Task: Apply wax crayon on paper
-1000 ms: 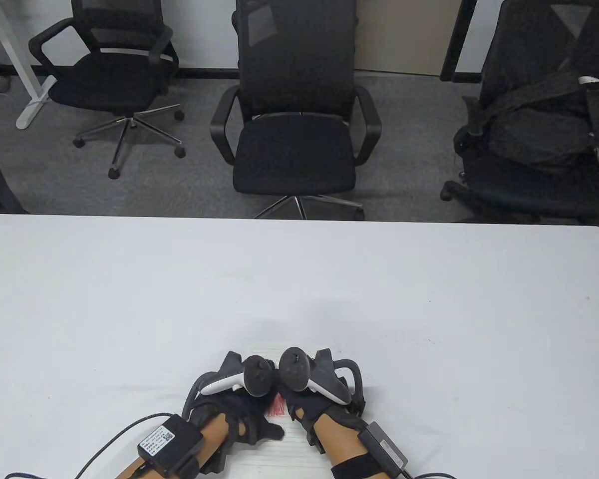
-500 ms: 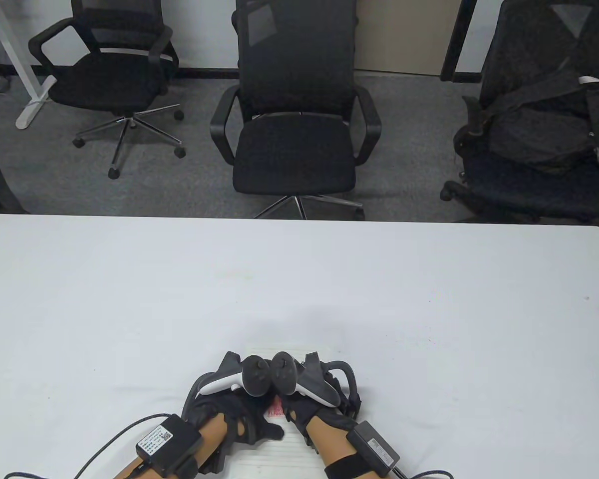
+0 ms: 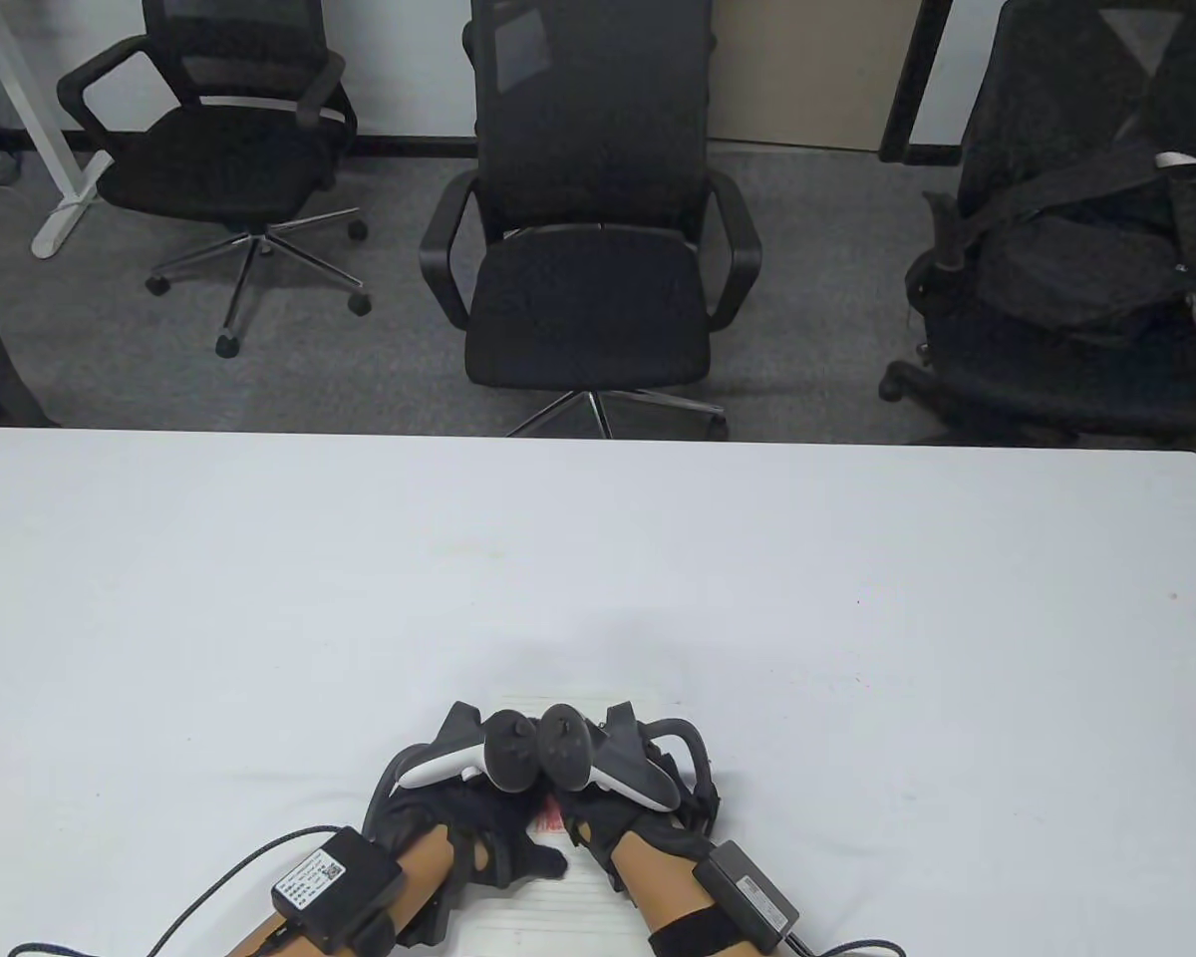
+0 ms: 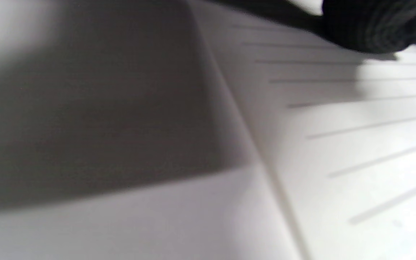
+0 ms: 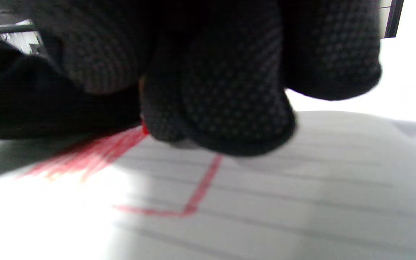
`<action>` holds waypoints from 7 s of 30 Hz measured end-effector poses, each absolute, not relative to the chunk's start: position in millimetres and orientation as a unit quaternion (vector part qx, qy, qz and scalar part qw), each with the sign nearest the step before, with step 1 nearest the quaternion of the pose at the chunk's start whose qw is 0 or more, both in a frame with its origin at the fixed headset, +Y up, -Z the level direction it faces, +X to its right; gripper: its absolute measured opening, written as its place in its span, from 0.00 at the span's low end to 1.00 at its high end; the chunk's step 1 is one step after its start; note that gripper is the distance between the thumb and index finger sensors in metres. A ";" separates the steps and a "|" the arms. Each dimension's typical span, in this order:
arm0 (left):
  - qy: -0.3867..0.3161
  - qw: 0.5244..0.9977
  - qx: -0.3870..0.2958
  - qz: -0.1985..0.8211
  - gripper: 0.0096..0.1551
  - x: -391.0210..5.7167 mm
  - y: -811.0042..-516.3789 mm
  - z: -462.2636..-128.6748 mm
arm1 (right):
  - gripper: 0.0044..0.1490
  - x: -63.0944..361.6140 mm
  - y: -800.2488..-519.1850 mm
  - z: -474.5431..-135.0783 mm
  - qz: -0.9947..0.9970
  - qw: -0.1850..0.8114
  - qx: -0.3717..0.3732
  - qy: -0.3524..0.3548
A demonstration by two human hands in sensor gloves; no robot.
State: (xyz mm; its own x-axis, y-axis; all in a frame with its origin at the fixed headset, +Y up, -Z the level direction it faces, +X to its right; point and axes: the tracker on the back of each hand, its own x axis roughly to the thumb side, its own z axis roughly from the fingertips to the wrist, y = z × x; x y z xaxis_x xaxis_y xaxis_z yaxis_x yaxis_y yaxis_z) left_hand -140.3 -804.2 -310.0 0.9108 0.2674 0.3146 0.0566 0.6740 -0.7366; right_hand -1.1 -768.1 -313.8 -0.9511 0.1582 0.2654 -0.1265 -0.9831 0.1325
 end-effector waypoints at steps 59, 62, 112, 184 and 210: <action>-0.204 0.890 -0.403 0.060 0.66 -140.6 -805.8 -310.3 | 0.25 -5.8 -766.5 -309.6 0.960 0.062 0.198 0.186; -0.204 0.890 -0.404 0.058 0.65 -140.4 -805.6 -310.5 | 0.25 -4.7 -766.4 -308.3 0.969 0.059 0.189 0.147; -0.203 0.889 -0.407 0.061 0.65 -141.0 -807.1 -311.1 | 0.24 -5.7 -763.7 -305.8 0.959 0.046 0.215 0.178; -0.201 0.889 -0.407 0.060 0.65 -141.3 -807.9 -311.9 | 0.24 2.9 -765.2 -311.3 0.984 0.068 0.150 0.071; -0.201 0.889 -0.408 0.059 0.65 -141.1 -807.8 -311.8 | 0.24 3.1 -766.8 -308.3 0.985 0.051 0.164 0.005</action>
State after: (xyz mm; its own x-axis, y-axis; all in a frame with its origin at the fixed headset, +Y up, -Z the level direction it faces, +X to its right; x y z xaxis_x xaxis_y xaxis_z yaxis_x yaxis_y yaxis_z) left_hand -141.1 -807.8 -311.8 0.9121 0.2685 0.3099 0.0600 0.6601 -0.7488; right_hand 3.1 -766.8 -308.3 -0.9411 0.1018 0.3224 -0.0988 -0.9948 0.0257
